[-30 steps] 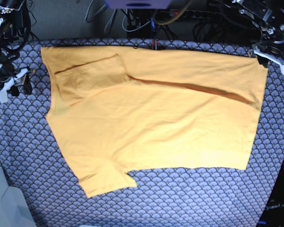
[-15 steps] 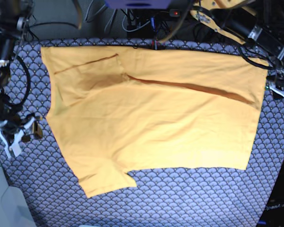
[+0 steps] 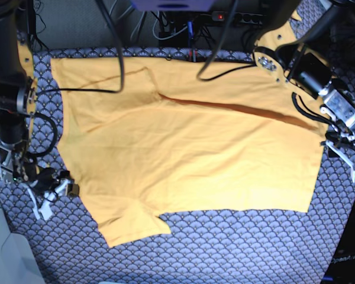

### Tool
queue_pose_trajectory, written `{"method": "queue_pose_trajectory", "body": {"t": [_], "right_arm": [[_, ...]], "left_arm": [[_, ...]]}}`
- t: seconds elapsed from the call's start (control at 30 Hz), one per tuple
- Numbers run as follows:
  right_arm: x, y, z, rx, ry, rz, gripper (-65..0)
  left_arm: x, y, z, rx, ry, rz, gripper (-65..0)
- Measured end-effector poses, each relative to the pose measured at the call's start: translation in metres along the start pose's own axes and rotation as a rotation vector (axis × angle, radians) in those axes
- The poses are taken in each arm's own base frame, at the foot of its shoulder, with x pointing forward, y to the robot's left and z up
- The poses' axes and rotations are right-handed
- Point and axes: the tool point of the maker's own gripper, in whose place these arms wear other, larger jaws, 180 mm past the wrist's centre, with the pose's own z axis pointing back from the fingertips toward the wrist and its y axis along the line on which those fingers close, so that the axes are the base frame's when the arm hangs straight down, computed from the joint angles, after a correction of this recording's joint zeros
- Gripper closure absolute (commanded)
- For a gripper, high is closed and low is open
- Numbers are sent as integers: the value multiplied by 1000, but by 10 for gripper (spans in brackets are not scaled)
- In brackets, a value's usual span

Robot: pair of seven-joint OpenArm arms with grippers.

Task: Fold the T-shirt properly
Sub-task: 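Move both grippers down to the shirt's side edges near the hem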

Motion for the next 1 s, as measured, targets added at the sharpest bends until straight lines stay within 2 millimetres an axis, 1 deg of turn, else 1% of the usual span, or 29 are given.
{"method": "queue_pose_trajectory", "body": {"t": [0.07,0.1,0.17,0.27,0.4,0.47,0.57,0.7,0.9,1.0], "right_arm": [[7,6,-6,9,-28,-4,-323],[6,7,-7,9,-20,8,-323],[9,10,-9,12,-32,18,-323],[6,17,-13,21,-22,27,-323],[4,27,-19,40,-22,24,-323],[0,34,-23,53,-30,19,-323],[-13,33,-24,53,-34,8,-323],[-16,28,-22,46,-41,-2,-323],[-16,28,-22,46,-49,-3,-318],[-20,28,-22,47,-67,-17,-314]], "left_arm": [[14,-9,-7,-31,-61,-1,-425],[19,-13,-8,-43,-86,-1,-425],[19,-19,-12,-61,-93,-2,-425],[13,-25,-15,-77,-77,-4,-425],[13,-23,-14,-71,-80,-3,-425],[14,-19,-12,-59,-86,-5,-425],[9,-12,-9,-39,-87,-13,-425],[-2,-12,-10,-38,-63,-19,-425],[-1,-13,-10,-40,-67,-19,-425],[-1,-14,-10,-43,-67,-17,-425]]}}
